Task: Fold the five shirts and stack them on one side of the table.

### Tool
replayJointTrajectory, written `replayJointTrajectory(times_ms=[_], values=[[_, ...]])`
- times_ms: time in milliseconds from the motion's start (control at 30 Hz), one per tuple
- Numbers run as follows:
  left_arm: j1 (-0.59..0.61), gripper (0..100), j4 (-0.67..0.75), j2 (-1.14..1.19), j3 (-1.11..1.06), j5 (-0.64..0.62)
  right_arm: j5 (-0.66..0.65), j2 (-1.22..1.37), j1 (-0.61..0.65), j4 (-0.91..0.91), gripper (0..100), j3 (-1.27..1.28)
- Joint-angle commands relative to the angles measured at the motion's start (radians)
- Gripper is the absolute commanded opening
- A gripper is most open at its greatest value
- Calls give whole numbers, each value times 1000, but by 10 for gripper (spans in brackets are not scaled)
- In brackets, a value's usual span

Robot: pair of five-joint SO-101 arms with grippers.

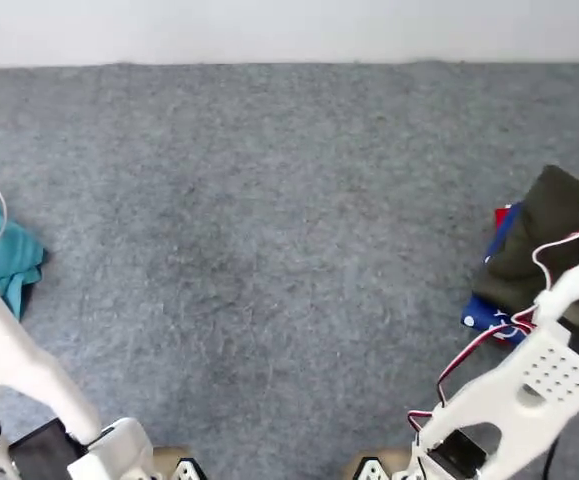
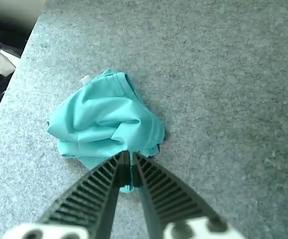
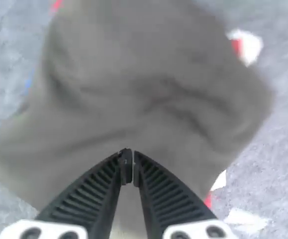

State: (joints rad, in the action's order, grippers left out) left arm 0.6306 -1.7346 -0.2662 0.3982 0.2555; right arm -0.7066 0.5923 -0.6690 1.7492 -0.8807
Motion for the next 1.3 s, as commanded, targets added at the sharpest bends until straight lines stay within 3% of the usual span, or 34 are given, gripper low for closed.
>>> replayJointTrajectory(times_ms=[0, 200, 367, 467, 567, 733, 933, 1267], values=[[3, 16, -18, -29, 2, 8, -3, -87, 4, 50, 14, -6], [3, 19, -20, -23, -45, 17, -3, -223, 27, 50, 13, 198], [8, 26, -18, -23, -259, 132, -2, -400, 61, 47, 13, 470], [28, 111, -14, -21, -371, 152, -2, -499, 73, 47, 14, 609], [94, 194, 80, -18, -469, 160, -2, -588, 81, 45, 15, 721], [189, 199, 241, 100, -604, 275, -2, -667, 81, 41, 15, 853], [258, 199, 361, 354, -536, 310, -2, -704, 81, 44, 14, 919], [287, 186, 373, 713, -205, 305, 41, -763, 81, 44, 12, 979]])
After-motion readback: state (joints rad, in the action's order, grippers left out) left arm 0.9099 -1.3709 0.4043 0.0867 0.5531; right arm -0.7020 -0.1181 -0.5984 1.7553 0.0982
